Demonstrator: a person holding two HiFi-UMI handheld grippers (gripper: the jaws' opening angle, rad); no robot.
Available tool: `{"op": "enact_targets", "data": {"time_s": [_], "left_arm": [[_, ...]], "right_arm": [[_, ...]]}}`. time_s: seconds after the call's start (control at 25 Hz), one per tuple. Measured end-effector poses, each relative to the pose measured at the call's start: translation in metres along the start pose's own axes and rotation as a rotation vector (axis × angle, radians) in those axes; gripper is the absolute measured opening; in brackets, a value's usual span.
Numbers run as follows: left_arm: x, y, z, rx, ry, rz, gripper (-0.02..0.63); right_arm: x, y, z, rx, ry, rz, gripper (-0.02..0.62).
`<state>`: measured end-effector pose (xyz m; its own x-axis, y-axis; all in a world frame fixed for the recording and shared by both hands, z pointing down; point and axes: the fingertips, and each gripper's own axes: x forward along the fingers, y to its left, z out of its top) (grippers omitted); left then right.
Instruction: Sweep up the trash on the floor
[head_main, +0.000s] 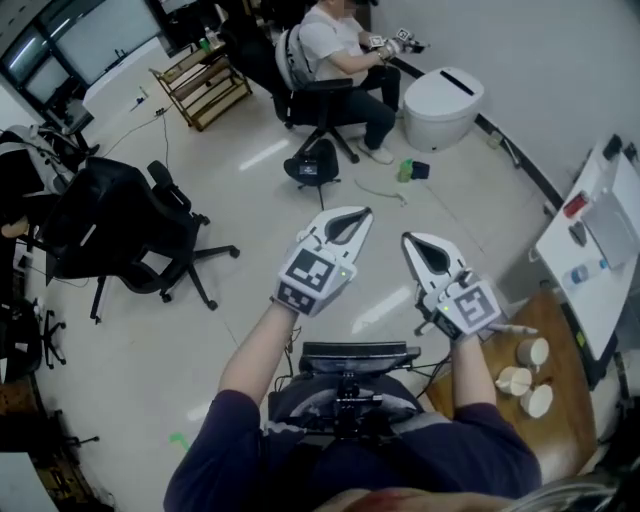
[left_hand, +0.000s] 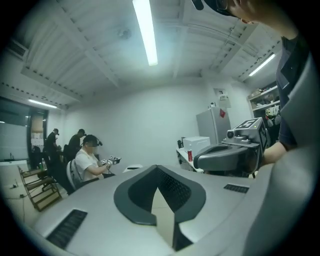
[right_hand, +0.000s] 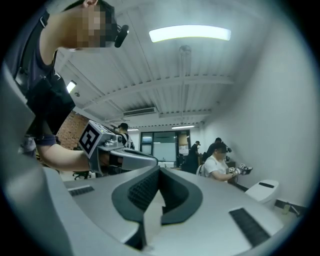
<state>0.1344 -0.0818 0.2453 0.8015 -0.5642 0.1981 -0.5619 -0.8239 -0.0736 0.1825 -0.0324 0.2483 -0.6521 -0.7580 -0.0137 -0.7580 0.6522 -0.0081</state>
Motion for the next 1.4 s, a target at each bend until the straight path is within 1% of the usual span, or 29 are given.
{"op": "enact_targets", "data": {"time_s": [0.12, 0.2, 0.32, 0.4, 0.52, 0.6, 0.76, 0.84, 0.92, 1.0, 1.2, 1.32, 1.4], "left_arm": [[-0.041, 0.021, -0.011, -0.016, -0.003, 0.072, 0.000], [-0.070, 0.037, -0.015, -0.007, -0.007, 0.112, 0.000], [-0.113, 0.053, -0.021, 0.012, -0.024, 0.156, 0.000], [-0.141, 0.062, -0.024, 0.009, -0.047, 0.181, 0.000], [-0.177, 0.071, -0.029, -0.009, -0.077, 0.179, 0.000], [-0.194, 0.071, -0.035, -0.016, -0.085, 0.159, 0.000], [-0.217, 0.065, -0.044, -0.042, -0.122, 0.103, 0.000], [-0.219, 0.057, -0.048, -0.052, -0.135, 0.059, 0.000], [-0.212, 0.041, -0.050, -0.079, -0.146, -0.003, 0.000], [-0.198, 0.017, -0.049, -0.086, -0.150, -0.077, 0.000], [-0.153, -0.056, -0.034, -0.019, -0.139, -0.235, 0.000], [-0.125, -0.106, -0.017, 0.024, -0.139, -0.302, 0.000], [-0.105, -0.137, -0.006, 0.051, -0.133, -0.321, 0.000]], "right_arm": [[0.030, 0.029, -0.007, -0.001, 0.019, 0.068, 0.009], [0.052, 0.049, -0.006, -0.012, 0.018, 0.091, 0.009], [0.074, 0.081, -0.001, -0.046, 0.026, 0.091, 0.009], [0.084, 0.103, 0.002, -0.069, 0.043, 0.081, 0.009], [0.097, 0.137, 0.007, -0.098, 0.058, 0.060, 0.009], [0.096, 0.159, 0.008, -0.106, 0.074, 0.038, 0.009], [0.089, 0.193, 0.006, -0.133, 0.103, -0.031, 0.009], [0.079, 0.202, 0.002, -0.139, 0.117, -0.074, 0.009], [0.062, 0.205, -0.001, -0.142, 0.138, -0.130, 0.009], [0.037, 0.202, 0.001, -0.146, 0.157, -0.195, 0.009], [-0.042, 0.170, 0.011, -0.131, 0.141, -0.359, 0.009], [-0.094, 0.145, 0.013, -0.109, 0.112, -0.434, 0.009], [-0.127, 0.128, 0.012, -0.096, 0.096, -0.463, 0.009]]}}
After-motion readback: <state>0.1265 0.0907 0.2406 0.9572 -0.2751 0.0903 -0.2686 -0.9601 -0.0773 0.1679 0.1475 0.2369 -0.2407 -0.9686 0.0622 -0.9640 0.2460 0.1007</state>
